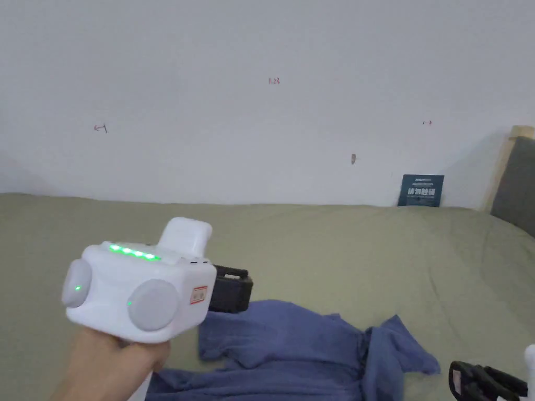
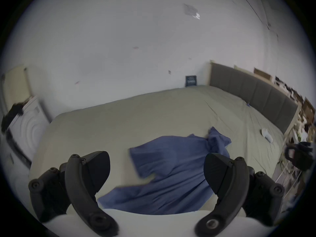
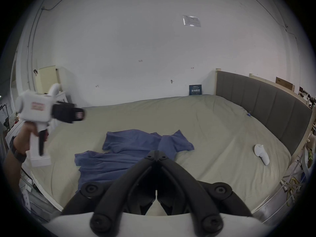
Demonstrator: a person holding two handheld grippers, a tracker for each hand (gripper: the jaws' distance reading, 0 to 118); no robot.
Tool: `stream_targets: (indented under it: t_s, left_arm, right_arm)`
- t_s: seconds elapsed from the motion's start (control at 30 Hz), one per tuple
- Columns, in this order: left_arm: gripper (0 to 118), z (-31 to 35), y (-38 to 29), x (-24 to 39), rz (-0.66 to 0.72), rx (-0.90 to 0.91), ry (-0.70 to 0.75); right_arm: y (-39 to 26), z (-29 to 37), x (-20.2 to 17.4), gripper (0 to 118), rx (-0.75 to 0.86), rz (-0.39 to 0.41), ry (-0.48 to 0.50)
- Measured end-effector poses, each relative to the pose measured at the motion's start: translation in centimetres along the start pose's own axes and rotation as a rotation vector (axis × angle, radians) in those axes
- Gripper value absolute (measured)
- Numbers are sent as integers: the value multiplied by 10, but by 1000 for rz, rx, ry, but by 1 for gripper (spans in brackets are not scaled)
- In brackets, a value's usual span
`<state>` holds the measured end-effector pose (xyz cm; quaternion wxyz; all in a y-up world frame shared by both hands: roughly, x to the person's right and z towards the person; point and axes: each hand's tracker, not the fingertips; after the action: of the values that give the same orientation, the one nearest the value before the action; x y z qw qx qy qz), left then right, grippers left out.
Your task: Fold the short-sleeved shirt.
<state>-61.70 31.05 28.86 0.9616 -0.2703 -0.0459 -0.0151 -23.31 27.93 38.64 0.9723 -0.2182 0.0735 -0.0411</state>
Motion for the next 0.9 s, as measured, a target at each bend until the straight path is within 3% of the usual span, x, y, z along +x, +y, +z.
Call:
stream_targets:
  t_s: [0.03, 0.17, 0.33, 0.47, 0.67, 0.9]
  left_arm:
    - [0, 19, -14, -13, 30, 17, 20]
    - [0, 83, -87, -45, 234, -1, 165]
    - [0, 128, -166, -47, 357, 2, 246]
    - [0, 136, -185, -37, 307, -44, 287]
    - [0, 110, -167, -56, 355, -85, 212]
    - [3, -20, -129, -117, 463, -330, 88]
  right_arm:
    - [-2, 1, -4, 2, -2, -1, 6]
    - [-19, 7, -18, 2, -4, 20, 43]
    - [-44, 14, -25, 2, -39, 40, 64]
    - [-48, 19, -28, 2, -58, 47, 57]
    - [-39, 14, -33, 2, -54, 65, 64]
    - [-33, -10, -28, 2, -68, 37, 84]
